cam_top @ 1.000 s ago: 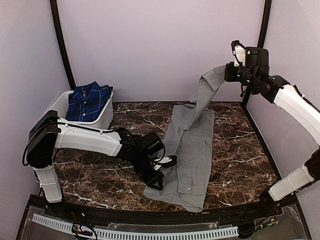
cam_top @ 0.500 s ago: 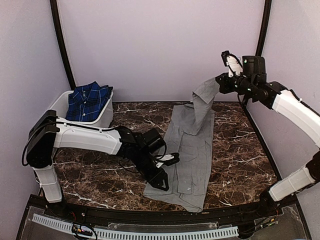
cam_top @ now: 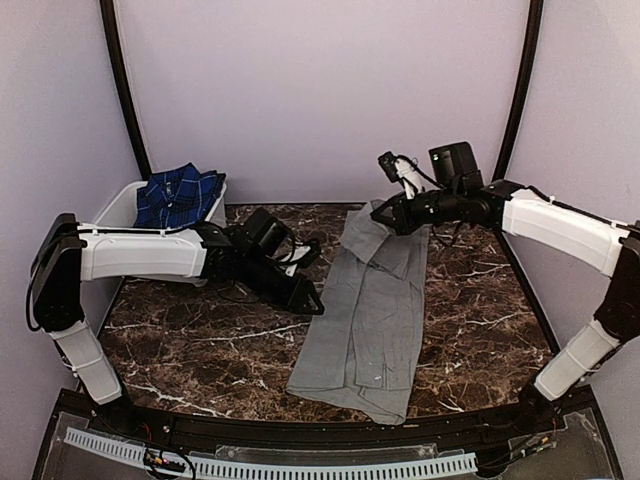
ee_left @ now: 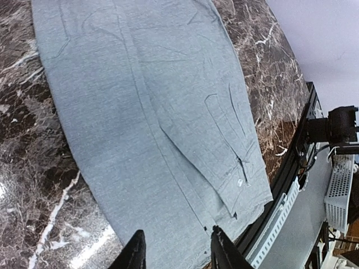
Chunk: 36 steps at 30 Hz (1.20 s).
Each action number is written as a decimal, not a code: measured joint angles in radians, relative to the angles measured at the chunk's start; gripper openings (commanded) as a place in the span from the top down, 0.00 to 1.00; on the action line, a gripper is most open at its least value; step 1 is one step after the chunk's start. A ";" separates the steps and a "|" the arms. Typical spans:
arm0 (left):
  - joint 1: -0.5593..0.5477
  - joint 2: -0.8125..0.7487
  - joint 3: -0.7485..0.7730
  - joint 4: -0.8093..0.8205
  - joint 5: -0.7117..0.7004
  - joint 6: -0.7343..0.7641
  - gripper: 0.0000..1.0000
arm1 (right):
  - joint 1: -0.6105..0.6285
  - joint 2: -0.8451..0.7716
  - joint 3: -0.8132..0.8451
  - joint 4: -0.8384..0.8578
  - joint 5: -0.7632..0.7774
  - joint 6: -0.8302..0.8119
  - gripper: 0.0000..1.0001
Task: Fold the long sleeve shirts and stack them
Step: Place the sleeve at the center of the board.
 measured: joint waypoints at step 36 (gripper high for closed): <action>0.025 -0.023 -0.154 0.213 -0.356 -0.176 0.39 | 0.186 0.369 0.147 -0.010 0.072 0.346 0.68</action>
